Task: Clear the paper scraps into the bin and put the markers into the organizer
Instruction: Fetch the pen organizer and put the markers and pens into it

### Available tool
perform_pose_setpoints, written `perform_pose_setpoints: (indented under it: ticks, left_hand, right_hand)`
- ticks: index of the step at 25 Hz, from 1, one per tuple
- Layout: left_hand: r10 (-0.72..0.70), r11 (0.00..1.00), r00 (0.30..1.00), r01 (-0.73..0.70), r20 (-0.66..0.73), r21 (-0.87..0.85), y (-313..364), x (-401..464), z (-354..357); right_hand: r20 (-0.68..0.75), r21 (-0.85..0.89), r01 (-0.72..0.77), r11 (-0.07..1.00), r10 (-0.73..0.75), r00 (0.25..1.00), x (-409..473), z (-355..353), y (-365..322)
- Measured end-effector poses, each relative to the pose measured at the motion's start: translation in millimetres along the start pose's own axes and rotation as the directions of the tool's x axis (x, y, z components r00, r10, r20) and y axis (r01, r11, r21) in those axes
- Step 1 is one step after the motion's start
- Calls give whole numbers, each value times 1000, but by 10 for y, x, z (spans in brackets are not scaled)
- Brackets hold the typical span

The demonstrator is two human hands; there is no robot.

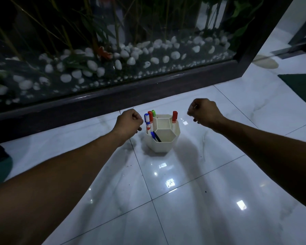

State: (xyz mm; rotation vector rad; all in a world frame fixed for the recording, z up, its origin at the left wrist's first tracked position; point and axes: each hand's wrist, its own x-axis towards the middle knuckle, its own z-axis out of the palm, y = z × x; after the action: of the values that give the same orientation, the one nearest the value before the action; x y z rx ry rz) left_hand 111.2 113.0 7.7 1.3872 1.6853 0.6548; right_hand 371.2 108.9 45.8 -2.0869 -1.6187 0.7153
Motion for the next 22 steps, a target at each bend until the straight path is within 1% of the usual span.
perform_pose_setpoints:
  ticks: [1, 2, 3, 5, 7, 9, 12, 15, 17, 19, 22]
  left_hand:
    - [-30, 999, 1000, 30, -3, 40, -48, 35, -10]
    - [-71, 994, 997, 68, 26, 91, -103, 69, -16]
    - [-121, 983, 989, 108, 88, 148, -152, 91, -16]
    - [-218, 963, 943, 166, 253, 213, -228, 97, 1]
    - [-235, 965, 901, 172, 364, 197, -255, 73, 51]
    - [-189, 977, 895, 132, 403, 165, -257, 62, 128]
    - [-117, 983, 909, 49, 400, 174, -277, 96, 219]
    - [-74, 980, 920, -4, 384, 199, -311, 122, 246]
    - [-50, 982, 924, -24, 379, 188, -326, 112, 244]
    - [-26, 986, 927, -37, 375, 162, -358, 126, 237]
    - [20, 993, 931, -62, 363, 104, -420, 115, 212]
  right_hand:
    - [74, -50, -55, 997, 59, 996, 30, -1, 78]
    - [177, -97, -97, 991, 113, 978, 51, 19, 150]
    - [276, -145, -111, 983, 148, 950, 48, 53, 210]
    - [409, -223, -53, 973, 143, 901, 25, 187, 313]
    - [480, -223, 44, 974, 70, 875, 10, 368, 363]
    - [507, -128, 99, 987, -20, 861, 13, 527, 363]
    - [505, 44, 148, 988, -150, 850, 64, 707, 396]
    - [494, 130, 170, 977, -213, 843, 104, 807, 479]
    - [484, 158, 186, 970, -241, 841, 107, 815, 488]
    - [480, 169, 176, 970, -237, 845, 128, 820, 480]
    - [459, 148, 184, 972, -232, 858, 132, 811, 471]
